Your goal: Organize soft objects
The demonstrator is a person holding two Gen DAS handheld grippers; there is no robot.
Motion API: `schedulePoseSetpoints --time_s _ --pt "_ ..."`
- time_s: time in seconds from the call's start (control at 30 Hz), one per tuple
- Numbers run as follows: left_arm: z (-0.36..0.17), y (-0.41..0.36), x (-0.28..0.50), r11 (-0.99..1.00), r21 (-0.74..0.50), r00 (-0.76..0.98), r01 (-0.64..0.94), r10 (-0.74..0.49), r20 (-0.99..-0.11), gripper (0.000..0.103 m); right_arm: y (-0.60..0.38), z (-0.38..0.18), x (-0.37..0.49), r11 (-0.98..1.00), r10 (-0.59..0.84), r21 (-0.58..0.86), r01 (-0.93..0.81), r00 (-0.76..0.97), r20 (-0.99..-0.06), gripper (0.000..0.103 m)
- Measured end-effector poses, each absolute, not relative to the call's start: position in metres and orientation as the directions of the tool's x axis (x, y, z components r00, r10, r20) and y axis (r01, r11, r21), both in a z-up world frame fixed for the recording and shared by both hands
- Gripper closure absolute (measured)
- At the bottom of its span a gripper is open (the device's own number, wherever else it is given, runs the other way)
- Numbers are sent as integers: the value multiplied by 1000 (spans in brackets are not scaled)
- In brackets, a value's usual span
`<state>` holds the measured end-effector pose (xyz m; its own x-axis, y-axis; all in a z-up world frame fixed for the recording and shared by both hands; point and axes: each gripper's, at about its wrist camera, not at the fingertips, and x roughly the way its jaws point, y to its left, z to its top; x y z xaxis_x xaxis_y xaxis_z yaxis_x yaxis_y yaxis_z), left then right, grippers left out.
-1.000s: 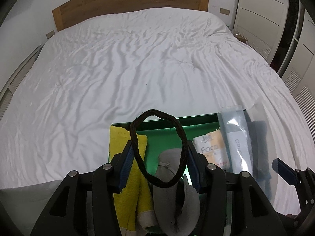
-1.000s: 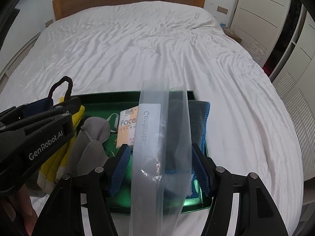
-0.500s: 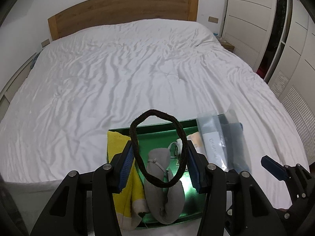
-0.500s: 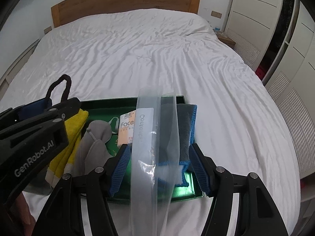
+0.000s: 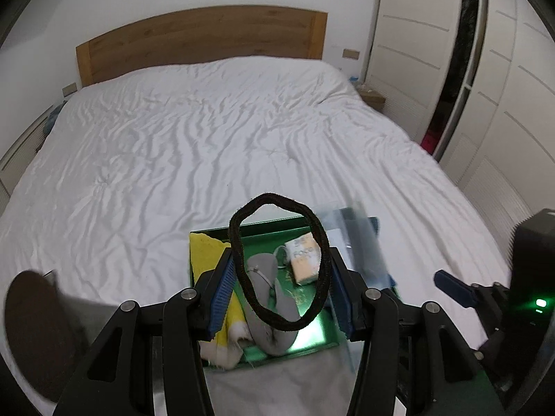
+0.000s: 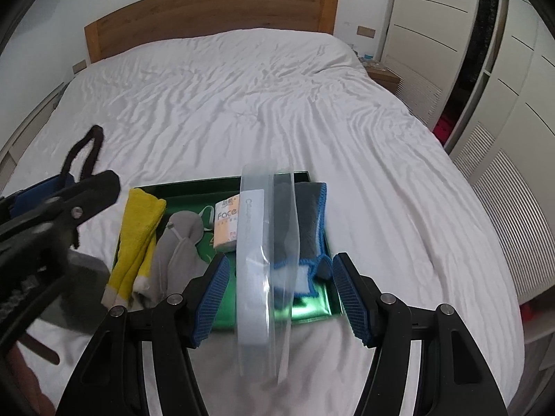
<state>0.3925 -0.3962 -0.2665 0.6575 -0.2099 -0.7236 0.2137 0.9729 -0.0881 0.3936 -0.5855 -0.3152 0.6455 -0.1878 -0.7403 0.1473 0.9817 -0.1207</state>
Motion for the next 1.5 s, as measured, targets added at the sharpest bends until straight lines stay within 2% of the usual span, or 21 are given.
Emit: schedulePoseSetpoints --time_s 0.33,0.47,0.7,0.87,1.0,1.1,1.3,1.5 --pt "-223 -317 268 950 -203 667 236 -310 -677 58 -533 -289 290 978 -193 -195 72 668 -719 41" --pt "-220 -259 216 951 -182 652 250 -304 -694 58 -489 -289 238 974 -179 -227 10 650 -739 40" --pt "-242 -127 133 984 8 605 178 -103 -789 58 -389 -304 162 976 -67 -173 -132 576 -815 40" --pt "-275 -49 91 985 130 484 110 61 -873 58 -312 -325 128 975 74 -37 -217 482 -873 39" --pt "-309 -12 69 987 144 385 72 105 -917 58 -266 -349 119 965 168 69 -251 396 -903 39" --pt "-334 1 64 992 108 331 64 81 -940 58 -238 -373 120 960 203 114 -256 356 -912 38" --pt "-362 19 64 999 30 313 23 22 -950 58 -218 -419 149 965 155 75 -250 319 -935 37" --pt "-355 36 64 999 -6 348 36 -19 -937 58 -220 -427 162 972 131 59 -227 316 -940 37"
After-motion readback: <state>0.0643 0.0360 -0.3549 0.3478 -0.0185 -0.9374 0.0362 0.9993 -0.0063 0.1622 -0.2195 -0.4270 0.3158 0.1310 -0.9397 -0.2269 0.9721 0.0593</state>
